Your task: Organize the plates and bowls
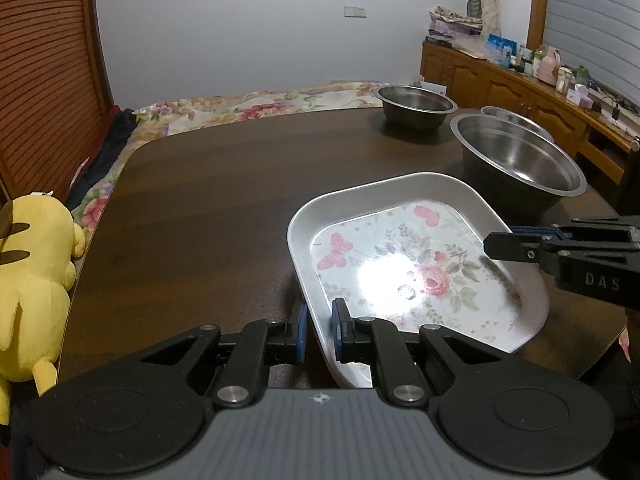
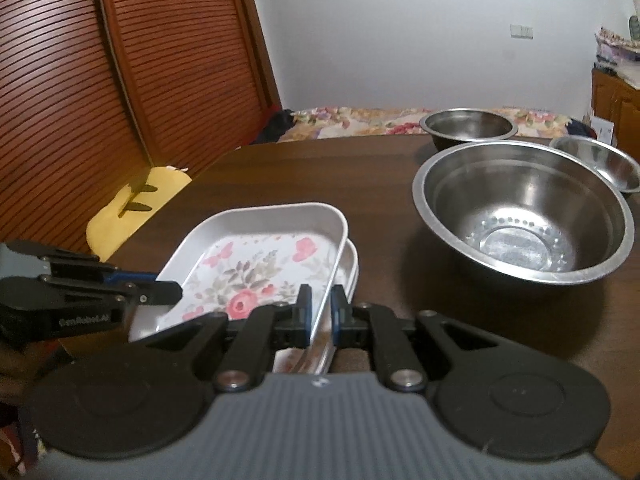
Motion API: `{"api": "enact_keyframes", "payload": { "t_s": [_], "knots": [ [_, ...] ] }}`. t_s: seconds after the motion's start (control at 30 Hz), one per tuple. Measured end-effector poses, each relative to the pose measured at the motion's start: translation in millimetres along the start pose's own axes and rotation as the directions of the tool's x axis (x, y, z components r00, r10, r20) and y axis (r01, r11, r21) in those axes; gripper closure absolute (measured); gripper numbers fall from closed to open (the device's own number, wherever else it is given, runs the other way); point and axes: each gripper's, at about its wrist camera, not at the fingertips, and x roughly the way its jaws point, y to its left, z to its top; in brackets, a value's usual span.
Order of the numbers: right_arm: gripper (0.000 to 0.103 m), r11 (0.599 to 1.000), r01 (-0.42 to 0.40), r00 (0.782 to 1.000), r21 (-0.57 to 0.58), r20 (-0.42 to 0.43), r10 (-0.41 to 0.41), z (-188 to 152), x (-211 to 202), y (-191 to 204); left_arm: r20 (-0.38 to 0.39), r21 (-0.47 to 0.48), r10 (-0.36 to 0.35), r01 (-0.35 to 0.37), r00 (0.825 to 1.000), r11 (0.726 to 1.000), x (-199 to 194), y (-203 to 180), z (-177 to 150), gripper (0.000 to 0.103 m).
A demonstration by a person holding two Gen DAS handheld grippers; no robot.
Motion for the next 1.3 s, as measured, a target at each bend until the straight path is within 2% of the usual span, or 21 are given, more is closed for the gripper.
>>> {"api": "enact_keyframes", "payload": {
  "t_s": [0.27, 0.57, 0.67, 0.73, 0.87, 1.0, 1.3],
  "knots": [
    [0.09, 0.999, 0.021, 0.999, -0.032, 0.042, -0.019, -6, -1, 8, 0.006, -0.009, 0.026, -0.026, 1.0, 1.0, 2, 3, -2, 0.088],
    [0.087, 1.0, -0.001, 0.999, -0.016, 0.032, 0.001, -6, 2, 3, 0.025, -0.033, 0.023, -0.022, 0.999, 0.999, 0, 7, -1, 0.088],
    [0.087, 1.0, -0.004, 0.999, -0.024, 0.046, 0.005, -6, -2, 3, 0.042, -0.042, 0.018, -0.016, 0.999, 0.999, -5, 7, 0, 0.083],
    [0.088, 1.0, -0.001, 0.998, -0.029, 0.058, 0.003, -7, -5, 4, 0.065, -0.045, 0.024, -0.021, 0.998, 0.999, -10, 7, 1, 0.075],
    [0.088, 1.0, -0.003, 0.997, -0.019, 0.081, 0.005, -4, -14, -2, 0.114, -0.044, 0.031, -0.026, 0.993, 0.999, -21, 4, 7, 0.072],
    [0.087, 1.0, 0.008, 0.993, -0.027, 0.116, -0.005, 1, -26, -9, 0.149, -0.043, 0.011, -0.005, 0.989, 0.999, -27, -3, 16, 0.067],
    [0.087, 0.996, 0.09, 0.973, -0.02, 0.214, -0.083, 19, -61, -45, 0.204, -0.009, -0.049, 0.052, 0.978, 0.999, -31, -33, 35, 0.067]
  ]
}}
